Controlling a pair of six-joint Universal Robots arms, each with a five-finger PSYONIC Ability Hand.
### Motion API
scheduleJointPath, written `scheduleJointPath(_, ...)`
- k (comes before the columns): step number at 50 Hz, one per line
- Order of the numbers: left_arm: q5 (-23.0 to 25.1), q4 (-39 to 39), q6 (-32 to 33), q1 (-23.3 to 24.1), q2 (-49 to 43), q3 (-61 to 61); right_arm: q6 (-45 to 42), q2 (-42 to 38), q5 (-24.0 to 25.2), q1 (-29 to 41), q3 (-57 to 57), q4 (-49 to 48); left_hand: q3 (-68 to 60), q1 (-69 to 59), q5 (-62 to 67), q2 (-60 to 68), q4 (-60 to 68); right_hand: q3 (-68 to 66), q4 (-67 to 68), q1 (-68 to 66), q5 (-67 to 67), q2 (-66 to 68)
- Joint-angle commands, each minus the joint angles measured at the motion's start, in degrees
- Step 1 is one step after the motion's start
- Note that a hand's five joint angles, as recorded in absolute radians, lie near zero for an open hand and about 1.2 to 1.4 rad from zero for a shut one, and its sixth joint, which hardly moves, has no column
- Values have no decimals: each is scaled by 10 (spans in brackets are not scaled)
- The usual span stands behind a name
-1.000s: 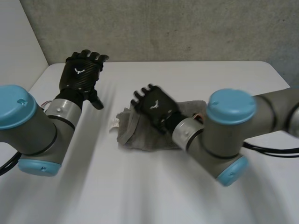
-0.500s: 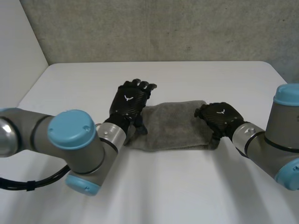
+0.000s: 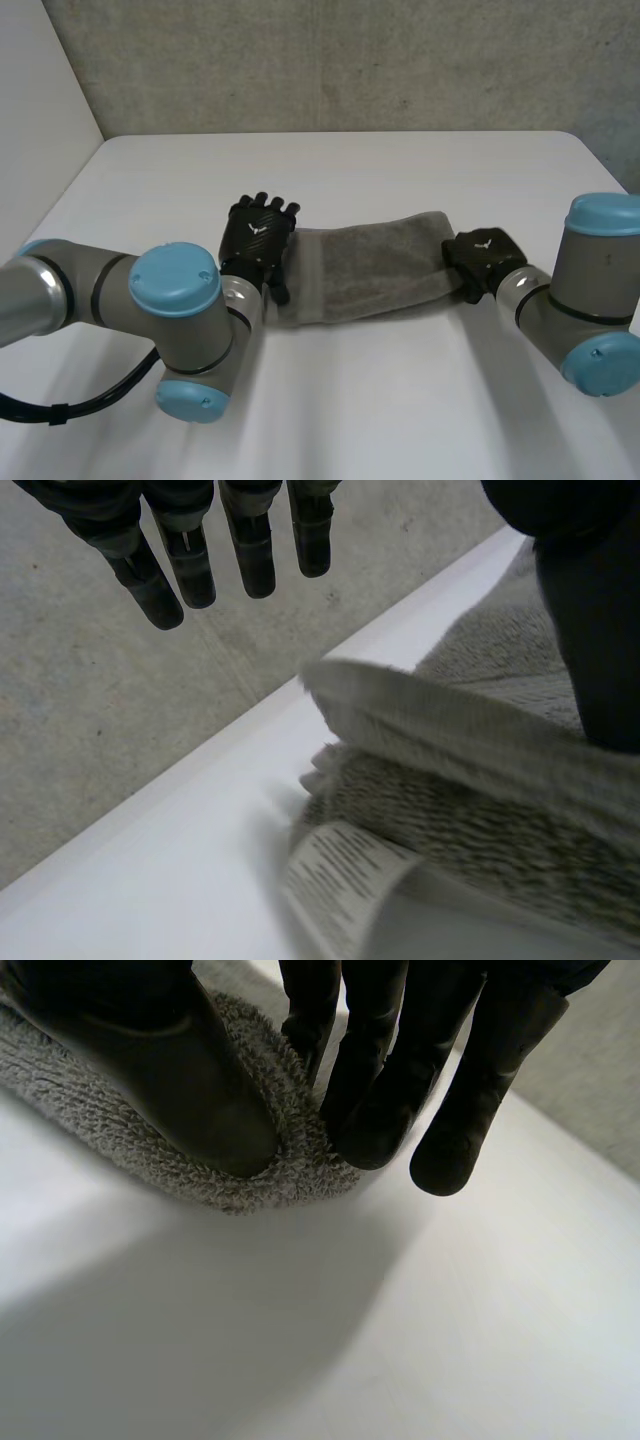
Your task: Fold the towel.
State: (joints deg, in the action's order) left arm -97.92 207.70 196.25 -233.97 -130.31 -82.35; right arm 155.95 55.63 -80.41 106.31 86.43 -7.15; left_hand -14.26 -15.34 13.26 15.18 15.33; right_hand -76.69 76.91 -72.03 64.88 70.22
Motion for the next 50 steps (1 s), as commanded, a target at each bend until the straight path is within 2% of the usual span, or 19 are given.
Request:
scheduleJointPath(1, -20, -14, -3, 15, 52, -34, -139, 71, -44, 9, 5, 9, 27, 38, -117, -36, -38, -33, 31, -80, 51, 98)
scheduleJointPath(5, -22, -18, -3, 19, 65, -49, -212, 81, -63, 10, -7, 7, 29, 39, -119, -38, -39, -33, 31, -80, 51, 98)
scheduleJointPath(7, -23, -19, -2, 18, 71, -59, -253, 84, -74, 38, -35, 6, 29, 39, -119, -38, -39, -33, 31, -80, 51, 98)
scheduleJointPath(14, -24, -19, -1, -10, 81, -66, -260, 35, -66, 150, -117, -1, 29, 39, -119, -38, -39, -33, 31, -80, 51, 98)
scheduleJointPath(16, -26, -20, -2, -22, 81, -69, -261, 11, -53, 175, -131, -8, 29, 39, -119, -38, -39, -33, 31, -80, 51, 98)
scheduleJointPath(18, -31, -20, -3, -43, 95, -73, -261, -29, 3, 229, -144, -22, 29, 39, -119, -38, -39, -33, 31, -80, 51, 98)
scheduleJointPath(19, -31, -20, -3, -43, 96, -73, -261, -29, 3, 230, -144, -23, 29, 39, -119, -38, -39, -33, 31, -80, 51, 98)
scheduleJointPath(20, -32, -20, -3, -53, 105, -77, -262, -43, 43, 247, -140, -28, 29, 39, -119, -38, -39, -33, 31, -80, 51, 98)
scheduleJointPath(21, -32, -20, -3, -53, 105, -77, -262, -43, 44, 247, -140, -28, 29, 39, -119, -38, -39, -33, 31, -80, 51, 98)
scheduleJointPath(23, -34, -20, -5, -72, 118, -84, -265, -72, 100, 262, -131, -22, 27, 38, -117, -36, -38, -33, 31, -80, 51, 98)
scheduleJointPath(30, -30, -21, -13, -84, 136, -90, -255, -77, 101, 259, -121, -14, 27, 38, -117, -36, -38, -33, 31, -80, 51, 98)
scheduleJointPath(31, -28, -20, -18, -84, 139, -90, -248, -69, 97, 258, -114, -15, 27, 38, -117, -36, -38, 236, -238, 189, -218, -171)
scheduleJointPath(32, -28, -20, -18, -84, 139, -90, -248, -69, 97, 258, -114, -15, 27, 38, -117, -36, -38, 239, -241, 192, -221, -174)
scheduleJointPath(33, -25, -20, -24, -84, 141, -89, -235, -48, 96, 254, -103, -15, 29, 39, -119, -38, -39, 487, -489, 440, -469, -422)
scheduleJointPath(34, -24, -20, -33, -83, 143, -88, -216, -18, 92, 242, -93, -15, 29, 39, -119, -38, -39, 603, -605, 556, -585, -538)
scheduleJointPath(35, -24, -20, -33, -83, 143, -88, -216, -18, 92, 242, -93, -15, 29, 39, -119, -38, -39, 604, -606, 557, -586, -539)
scheduleJointPath(36, -22, -20, -43, -81, 143, -84, -190, 9, 90, 226, -81, -17, 27, 38, -117, -36, -38, 667, -669, 620, -649, -602)
scheduleJointPath(40, -5, -18, -74, -76, 144, -75, -104, 68, 85, 177, -57, -15, 27, 38, -117, -36, -38, 667, -669, 620, -649, -602)
scheduleJointPath(50, 47, -16, -154, -47, 124, -37, 30, 98, 50, 99, -57, 26, 29, 39, -119, -38, -39, 667, -669, 620, -649, -602)
